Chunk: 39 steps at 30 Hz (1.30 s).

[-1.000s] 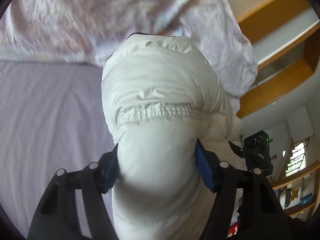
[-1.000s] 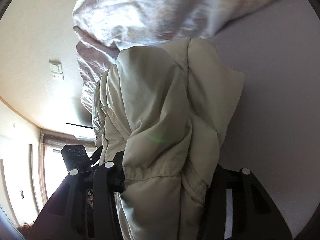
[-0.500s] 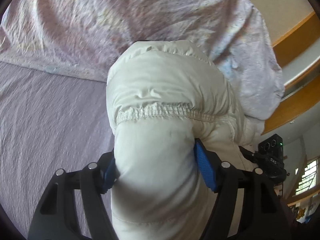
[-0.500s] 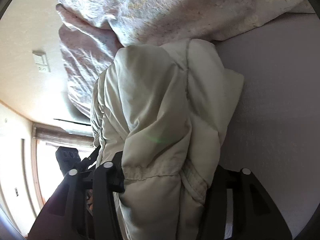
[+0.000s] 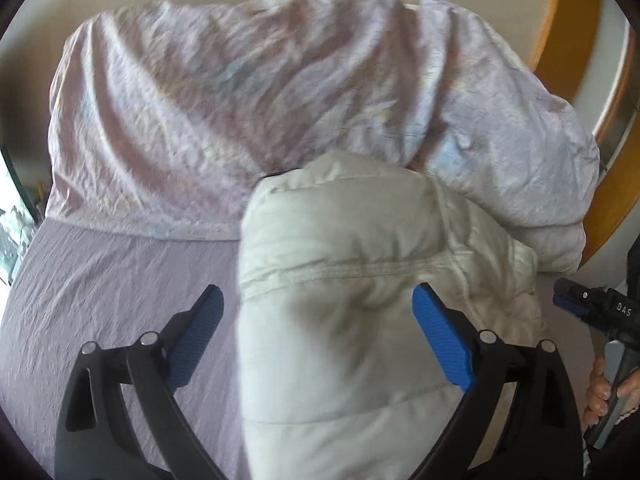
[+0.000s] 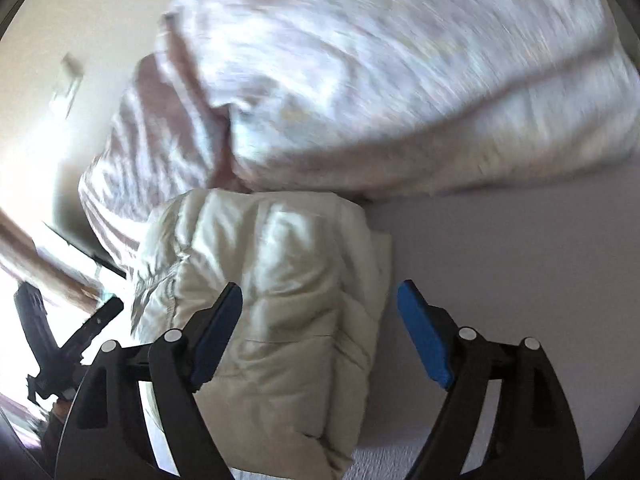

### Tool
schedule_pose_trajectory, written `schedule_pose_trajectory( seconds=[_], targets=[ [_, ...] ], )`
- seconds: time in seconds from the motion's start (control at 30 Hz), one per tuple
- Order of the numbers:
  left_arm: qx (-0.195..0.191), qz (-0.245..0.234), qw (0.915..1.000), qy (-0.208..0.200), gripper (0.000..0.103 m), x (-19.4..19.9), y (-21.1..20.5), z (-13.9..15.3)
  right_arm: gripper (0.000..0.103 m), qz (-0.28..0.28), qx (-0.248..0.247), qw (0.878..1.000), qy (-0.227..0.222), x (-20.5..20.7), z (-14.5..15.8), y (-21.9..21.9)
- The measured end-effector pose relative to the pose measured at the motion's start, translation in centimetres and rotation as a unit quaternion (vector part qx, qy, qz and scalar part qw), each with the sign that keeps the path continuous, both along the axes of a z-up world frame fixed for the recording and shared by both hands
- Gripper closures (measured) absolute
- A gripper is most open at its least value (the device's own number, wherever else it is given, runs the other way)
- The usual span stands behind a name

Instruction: Fold large clothes

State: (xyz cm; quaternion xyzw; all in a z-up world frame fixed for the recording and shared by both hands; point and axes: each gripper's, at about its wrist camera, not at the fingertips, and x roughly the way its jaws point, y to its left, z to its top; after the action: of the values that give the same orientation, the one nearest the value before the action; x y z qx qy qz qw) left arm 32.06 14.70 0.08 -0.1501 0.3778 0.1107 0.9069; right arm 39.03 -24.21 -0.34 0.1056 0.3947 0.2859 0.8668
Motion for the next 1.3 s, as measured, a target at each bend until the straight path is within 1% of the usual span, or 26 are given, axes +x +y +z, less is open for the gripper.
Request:
schedule_pose_trajectory(
  seconds=[0.03, 0.1, 0.13, 0.2, 0.3, 0.33, 0.4, 0.53, 0.63, 0.77, 1.3],
  targets=[
    [0.005, -0.004, 1.0, 0.0, 0.007, 0.4, -0.8, -0.1, 0.034, 0.013, -0.021, 1.0, -0.014, -0.8, 0.3, 0.9],
    [0.017, -0.013, 0.9998, 0.005, 0.007, 0.8, -2.1, -0.5, 0.046, 0.024, -0.047, 0.998, -0.036, -0.7, 1.0, 3.1],
    [0.022, -0.015, 0.9996, 0.01, 0.007, 1.1, -2.6, -0.9, 0.049, 0.032, -0.053, 0.997, -0.049, -1.2, 0.9, 3.4],
    [0.028, -0.019, 0.9993, 0.014, 0.007, 1.6, -3.3, -1.6, 0.054, 0.037, -0.058, 0.996, -0.064, -1.4, 0.8, 5.2],
    [0.044, -0.018, 0.9986, 0.023, 0.006, 1.8, -3.6, -2.6, 0.057, 0.036, -0.07, 0.994, -0.075, -1.3, 0.0, 7.3],
    [0.052, -0.017, 0.9983, 0.019, 0.005, 1.9, -3.7, -2.9, 0.057, 0.034, -0.077, 0.994, -0.075, -1.2, -0.5, 7.4],
    [0.055, -0.017, 0.9982, 0.017, 0.002, 2.0, -3.6, -3.2, 0.058, 0.033, -0.089, 0.993, -0.074, -1.0, -1.6, 8.0],
    [0.055, -0.021, 0.9981, 0.017, 0.002, 2.4, -3.2, -3.9, 0.058, 0.04, -0.112, 0.991, -0.068, -0.3, -3.4, 8.7],
    [0.058, -0.023, 0.9979, 0.016, 0.002, 2.7, -3.1, -4.4, 0.058, 0.041, -0.106, 0.992, -0.054, 0.7, -4.2, 9.0],
    [0.052, -0.02, 0.9983, 0.015, 0.002, 2.9, -2.8, -4.8, 0.058, 0.041, -0.109, 0.992, -0.051, 1.7, -5.0, 10.2],
    [0.046, -0.006, 0.9988, -0.015, 0.002, 2.6, -2.2, -6.7, 0.057, 0.046, -0.105, 0.991, -0.066, 2.7, -7.0, 11.5]
  ],
)
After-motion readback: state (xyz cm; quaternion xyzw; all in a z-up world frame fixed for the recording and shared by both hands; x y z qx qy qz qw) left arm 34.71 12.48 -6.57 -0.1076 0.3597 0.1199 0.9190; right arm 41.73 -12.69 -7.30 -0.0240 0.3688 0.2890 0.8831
